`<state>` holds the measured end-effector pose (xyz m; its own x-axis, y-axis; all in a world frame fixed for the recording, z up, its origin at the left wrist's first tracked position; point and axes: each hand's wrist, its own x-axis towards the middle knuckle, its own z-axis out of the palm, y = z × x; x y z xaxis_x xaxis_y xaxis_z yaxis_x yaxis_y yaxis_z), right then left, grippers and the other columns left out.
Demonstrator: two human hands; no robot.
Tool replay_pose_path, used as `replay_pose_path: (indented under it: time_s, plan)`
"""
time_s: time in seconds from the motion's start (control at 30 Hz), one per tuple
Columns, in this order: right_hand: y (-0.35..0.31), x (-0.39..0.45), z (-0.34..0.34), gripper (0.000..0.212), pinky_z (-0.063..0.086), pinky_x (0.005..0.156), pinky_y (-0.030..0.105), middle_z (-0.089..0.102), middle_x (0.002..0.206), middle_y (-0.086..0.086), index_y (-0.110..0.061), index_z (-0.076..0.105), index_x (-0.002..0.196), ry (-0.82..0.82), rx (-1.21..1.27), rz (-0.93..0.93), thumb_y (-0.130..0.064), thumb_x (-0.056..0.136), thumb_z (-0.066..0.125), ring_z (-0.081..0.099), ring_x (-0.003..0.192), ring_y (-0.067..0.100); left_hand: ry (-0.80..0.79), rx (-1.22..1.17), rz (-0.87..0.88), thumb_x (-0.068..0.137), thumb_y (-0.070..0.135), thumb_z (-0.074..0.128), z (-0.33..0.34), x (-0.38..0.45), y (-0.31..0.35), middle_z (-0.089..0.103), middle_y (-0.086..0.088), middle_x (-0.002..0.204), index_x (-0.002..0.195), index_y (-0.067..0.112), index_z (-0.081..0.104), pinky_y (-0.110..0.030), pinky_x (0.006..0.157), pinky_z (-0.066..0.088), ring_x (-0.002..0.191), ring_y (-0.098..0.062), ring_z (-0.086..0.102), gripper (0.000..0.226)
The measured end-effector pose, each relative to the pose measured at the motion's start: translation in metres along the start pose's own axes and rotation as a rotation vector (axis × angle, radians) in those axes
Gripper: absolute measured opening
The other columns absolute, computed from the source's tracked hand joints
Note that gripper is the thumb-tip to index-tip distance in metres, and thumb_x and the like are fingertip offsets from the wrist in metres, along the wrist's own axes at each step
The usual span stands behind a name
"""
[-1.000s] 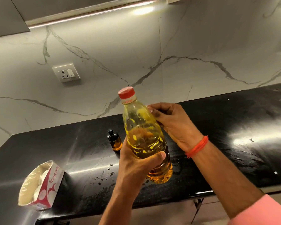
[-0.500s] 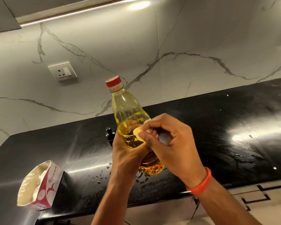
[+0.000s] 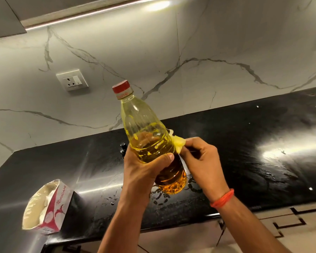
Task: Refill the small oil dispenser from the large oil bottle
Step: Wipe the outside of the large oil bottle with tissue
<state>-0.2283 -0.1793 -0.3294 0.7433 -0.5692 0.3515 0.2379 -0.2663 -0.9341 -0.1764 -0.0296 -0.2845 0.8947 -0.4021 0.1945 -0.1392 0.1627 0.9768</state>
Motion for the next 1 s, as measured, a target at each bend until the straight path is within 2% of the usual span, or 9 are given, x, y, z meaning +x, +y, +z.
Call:
replay_pose_path:
  time_s: [0.17,0.3,0.4,0.57,0.7,0.8,0.87,0.93,1.0]
  plan:
    - [-0.016,-0.008,-0.004,0.035,0.055,0.078,0.017,0.068,0.098,-0.008,-0.019,0.069,0.122,0.018,-0.159,-0.199,-0.007,0.089,0.070,0.066,0.086,0.009,0.003,-0.017,-0.012,0.056,0.030,0.089,-0.002,-0.001,0.000,0.076,-0.004,0.109,0.124,0.022,0.061,-0.024,0.076,0.059,0.099,-0.022,0.075,0.074]
    - [-0.030,-0.010,-0.011,0.029,0.057,0.091,0.026,0.072,0.109,-0.005,-0.013,0.073,0.117,-0.075,-0.225,-0.324,-0.007,0.089,0.072,0.068,0.103,0.006,0.012,-0.019,0.002,0.057,0.030,0.089,-0.004,-0.002,0.002,0.077,-0.006,0.107,0.120,0.024,0.064,-0.024,0.074,0.059,0.097,-0.023,0.076,0.068]
    - [-0.035,-0.015,-0.015,0.025,0.060,0.086,0.030,0.074,0.107,-0.003,-0.010,0.076,0.111,-0.103,-0.178,-0.325,-0.011,0.086,0.077,0.070,0.100,0.008,0.019,-0.008,0.001,0.054,0.032,0.089,-0.006,-0.002,0.005,0.078,-0.002,0.102,0.115,0.028,0.065,-0.021,0.072,0.058,0.093,-0.021,0.076,0.065]
    - [-0.053,-0.004,-0.006,0.017,0.059,0.083,0.027,0.072,0.105,0.001,-0.007,0.076,0.105,-0.026,-0.086,-0.408,-0.013,0.089,0.075,0.070,0.098,0.011,-0.054,-0.012,-0.023,0.055,0.026,0.090,-0.006,-0.005,0.004,0.076,-0.007,0.108,0.124,0.021,0.061,-0.024,0.077,0.059,0.098,-0.025,0.075,0.075]
    - [-0.052,0.020,-0.001,0.018,0.057,0.090,0.023,0.075,0.107,-0.003,-0.012,0.076,0.110,-0.067,0.024,-0.243,-0.012,0.092,0.072,0.070,0.102,0.006,-0.058,-0.017,-0.013,0.053,0.025,0.090,-0.003,-0.007,0.006,0.076,-0.006,0.109,0.125,0.020,0.060,-0.023,0.075,0.059,0.100,-0.024,0.075,0.078]
    - [-0.034,0.026,-0.002,0.021,0.057,0.095,0.029,0.078,0.105,-0.005,-0.016,0.077,0.111,-0.190,0.107,-0.081,-0.009,0.094,0.069,0.072,0.103,0.007,-0.060,-0.022,0.018,0.056,0.024,0.089,-0.004,-0.006,0.012,0.076,-0.009,0.109,0.124,0.018,0.063,-0.027,0.076,0.059,0.100,-0.027,0.075,0.073]
    - [-0.017,0.018,-0.002,0.021,0.058,0.095,0.034,0.078,0.103,-0.006,-0.017,0.077,0.111,-0.219,0.119,-0.024,-0.007,0.094,0.068,0.072,0.103,0.009,-0.047,-0.018,0.048,0.058,0.025,0.088,-0.007,-0.004,0.016,0.076,-0.009,0.107,0.119,0.024,0.067,-0.028,0.077,0.059,0.098,-0.028,0.075,0.064]
    - [-0.003,0.003,-0.001,0.021,0.060,0.092,0.040,0.079,0.101,-0.004,-0.015,0.078,0.111,-0.179,0.099,0.016,-0.008,0.092,0.071,0.073,0.100,0.012,-0.026,-0.006,0.056,0.058,0.027,0.087,-0.011,-0.001,0.019,0.077,-0.006,0.105,0.113,0.033,0.069,-0.029,0.077,0.059,0.097,-0.027,0.075,0.058]
    - [0.004,-0.012,-0.002,0.020,0.061,0.086,0.040,0.078,0.097,-0.006,-0.015,0.078,0.109,-0.087,-0.005,-0.044,-0.011,0.089,0.074,0.074,0.095,0.010,-0.005,0.005,0.048,0.057,0.030,0.086,-0.013,0.002,0.023,0.077,-0.003,0.104,0.112,0.035,0.068,-0.027,0.076,0.059,0.096,-0.024,0.075,0.059]
